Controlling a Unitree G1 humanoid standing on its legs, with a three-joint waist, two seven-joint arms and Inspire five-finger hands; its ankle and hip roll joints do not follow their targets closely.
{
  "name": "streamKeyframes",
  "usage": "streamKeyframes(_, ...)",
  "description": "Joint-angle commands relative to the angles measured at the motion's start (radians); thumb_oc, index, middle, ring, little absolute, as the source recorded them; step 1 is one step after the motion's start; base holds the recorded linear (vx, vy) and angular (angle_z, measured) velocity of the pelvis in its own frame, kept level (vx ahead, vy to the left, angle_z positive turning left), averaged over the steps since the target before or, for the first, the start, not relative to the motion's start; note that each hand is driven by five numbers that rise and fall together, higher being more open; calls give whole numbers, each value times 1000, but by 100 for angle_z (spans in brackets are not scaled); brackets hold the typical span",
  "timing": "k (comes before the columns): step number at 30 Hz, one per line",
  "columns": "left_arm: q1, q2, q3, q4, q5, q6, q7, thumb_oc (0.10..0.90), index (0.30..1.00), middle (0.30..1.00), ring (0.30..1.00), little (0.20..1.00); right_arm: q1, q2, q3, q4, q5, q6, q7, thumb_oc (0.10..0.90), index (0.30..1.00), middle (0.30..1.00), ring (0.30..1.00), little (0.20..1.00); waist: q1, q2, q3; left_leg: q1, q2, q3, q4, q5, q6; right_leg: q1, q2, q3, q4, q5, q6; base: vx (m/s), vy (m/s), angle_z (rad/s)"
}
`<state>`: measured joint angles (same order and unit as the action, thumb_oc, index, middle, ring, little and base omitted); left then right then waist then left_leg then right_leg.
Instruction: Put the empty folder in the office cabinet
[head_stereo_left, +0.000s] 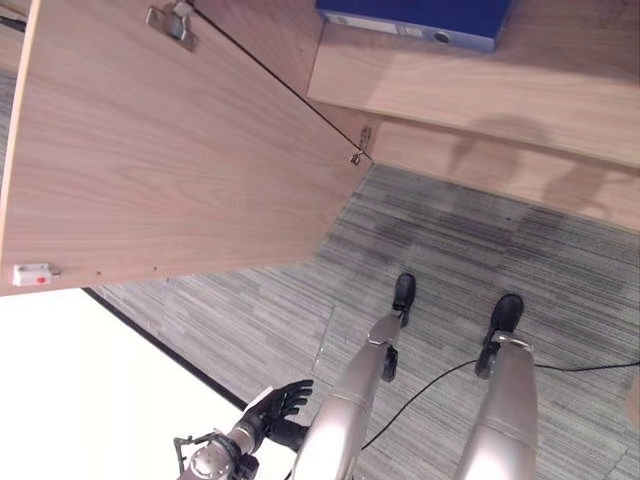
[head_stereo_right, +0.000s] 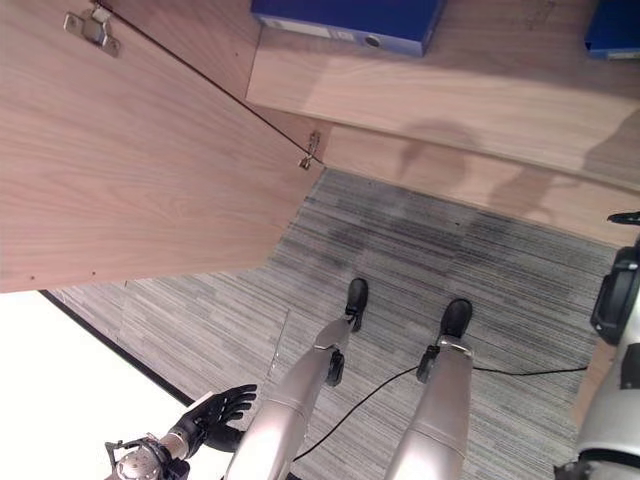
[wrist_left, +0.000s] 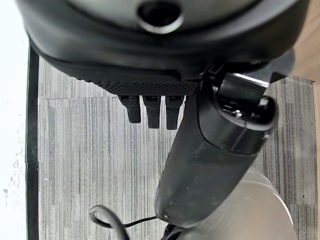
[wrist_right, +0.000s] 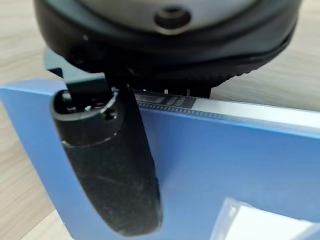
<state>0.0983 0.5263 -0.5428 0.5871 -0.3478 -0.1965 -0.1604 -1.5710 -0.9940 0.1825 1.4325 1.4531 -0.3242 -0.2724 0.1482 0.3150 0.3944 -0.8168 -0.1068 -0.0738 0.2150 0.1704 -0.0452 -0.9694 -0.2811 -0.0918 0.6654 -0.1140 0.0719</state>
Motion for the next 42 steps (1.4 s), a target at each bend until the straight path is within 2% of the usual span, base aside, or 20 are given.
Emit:
streamKeyframes(1, 14, 38, 10, 70, -18, 1, 8, 800, 900, 900, 900, 900, -32, -141, 113, -77, -78, 3, 9, 800, 900, 900, 900, 900, 39, -22, -11, 96, 11, 29, 115, -288, -12, 77, 58, -73, -47, -103, 82, -81, -2, -3)
streamKeyframes(2, 7, 36, 6, 68, -21, 3, 7, 800, 900, 900, 900, 900, -47, -140, 133, -47, -88, 38, 3, 800, 900, 900, 900, 900, 37, -27, -8, 111, 12, 28, 98, -283, -13, 88, 62, -76, -66, -97, 81, 0, 0, 0)
streamKeyframes(3, 4, 37, 3, 67, -21, 4, 6, 800, 900, 900, 900, 900, -51, -138, 139, -38, -93, 52, 1, 800, 900, 900, 900, 900, 36, -31, -13, 123, 13, 24, 96, -304, -15, 99, 65, -70, -62, -123, 87, 100, -24, -2)
streamKeyframes(5, 2, 39, -1, 61, -15, 6, 7, 800, 900, 900, 900, 900, -69, -141, 159, -7, -107, 84, -3, 800, 900, 900, 900, 900, 32, -33, -5, 122, 14, 27, 92, -284, -14, 96, 65, -76, -66, -96, 81, -38, -7, -1)
streamKeyframes(8, -6, 40, -4, 58, -10, 10, 11, 800, 900, 900, 900, 900, -96, -146, 183, 19, -118, 112, -8, 800, 900, 900, 900, 900, 27, -40, -1, 135, 13, 25, 83, -283, -15, 109, 68, -81, -78, -95, 78, -26, -12, -2)
streamKeyframes(10, -14, 50, -12, 45, -1, 16, 14, 800, 900, 900, 900, 900, -134, -158, 225, 84, -182, 182, -31, 800, 900, 900, 900, 900, 27, -52, -7, 151, 14, 27, 65, -279, -17, 124, 68, -87, -92, -91, 75, 52, -24, -6)
streamKeyframes(11, -28, 55, -18, 33, 3, 24, 15, 800, 900, 900, 900, 900, -167, -161, 254, 128, -221, 227, -35, 800, 900, 900, 900, 900, 27, -55, -14, 171, 13, 17, 50, -295, -18, 139, 75, -81, -98, -114, 79, 10, -52, -3)
streamKeyframes(12, -57, 71, -28, 10, 34, 37, 20, 800, 900, 900, 900, 900, -224, -165, 310, 198, -300, 333, -45, 800, 900, 900, 900, 900, 29, -60, -13, 185, 13, 18, 32, -271, -16, 156, 73, -102, -121, -86, 71, 16, -54, 6)
streamKeyframes(14, -68, 70, -25, 6, 55, 49, 25, 800, 900, 900, 900, 900, -255, -166, 333, 223, -325, 376, -49, 800, 900, 900, 900, 900, 30, -64, -20, 205, 13, 13, 17, -268, -15, 174, 74, -106, -135, -83, 69, 21, -39, 1)
streamKeyframes(15, -74, 65, -25, 5, 58, 58, 27, 800, 900, 900, 900, 900, -272, -166, 344, 228, -335, 387, -54, 800, 900, 900, 900, 900, 30, -66, -27, 228, 13, 5, 6, -284, -15, 196, 81, -99, -141, -106, 73, 42, -3, -4)
streamKeyframes(16, -85, 59, -21, 11, 57, 67, 32, 800, 900, 900, 900, 900, -287, -174, 346, 237, -337, 394, -74, 800, 900, 900, 900, 900, 32, -67, -28, 236, 13, 7, -8, -261, -13, 207, 79, -113, -158, -77, 67, 41, 10, -3)
streamKeyframes(18, -79, 57, -18, 8, 56, 73, 32, 800, 900, 900, 900, 900, -304, -186, 354, 248, -349, 406, -86, 800, 900, 900, 900, 900, 37, -67, -34, 254, 14, 2, -26, -252, -11, 230, 80, -120, -183, -67, 67, 28, 11, -7)
streamKeyframes(19, -80, 57, -18, 7, 56, 74, 32, 800, 900, 900, 900, 900, -307, -186, 356, 248, -349, 407, -86, 800, 900, 900, 900, 900, 37, -68, -40, 266, 15, -4, -29, -273, -13, 240, 83, -110, -181, -93, 72, 0, 0, 0)
streamKeyframes(20, -73, 49, -15, 6, 52, 82, 36, 800, 900, 900, 900, 900, -310, -188, 365, 259, -359, 425, -91, 800, 900, 900, 900, 900, 42, -65, -38, 269, 14, -4, -39, -247, -10, 245, 81, -123, -196, -61, 67, 17, 15, 4)
streamKeyframes(21, -73, 41, -17, 5, 53, 85, 36, 800, 900, 900, 900, 900, -301, -188, 361, 260, -356, 430, -87, 800, 900, 900, 900, 900, 43, -64, -39, 277, 15, -6, -46, -245, -9, 254, 81, -125, -204, -58, 66, -70, 38, -1)
streamKeyframes(32, -76, 6, -25, 3, 32, 95, 28, 800, 900, 900, 900, 900, -175, -206, 261, 253, -330, 447, -73, 800, 900, 900, 900, 900, 57, -70, -54, 384, 22, -34, -164, -200, -5, 375, 92, -145, -328, -19, 69, 8, 15, -1)
streamKeyframes(38, -75, -16, -21, -14, 12, 106, 27, 800, 900, 900, 900, 900, -18, -175, 121, 251, -274, 429, -81, 800, 900, 900, 900, 900, 56, -73, -69, 444, 30, -49, -233, -170, -6, 459, 96, -152, -422, 13, 65, 5, 9, -1)
streamKeyframes(42, -89, -40, -17, 0, -4, 109, 36, 800, 900, 900, 900, 900, 83, -111, 21, 241, -235, 402, -95, 800, 900, 900, 900, 900, 52, -77, -78, 473, 31, -51, -266, -158, -5, 506, 96, -152, -486, 42, 67, 6, 32, -1)
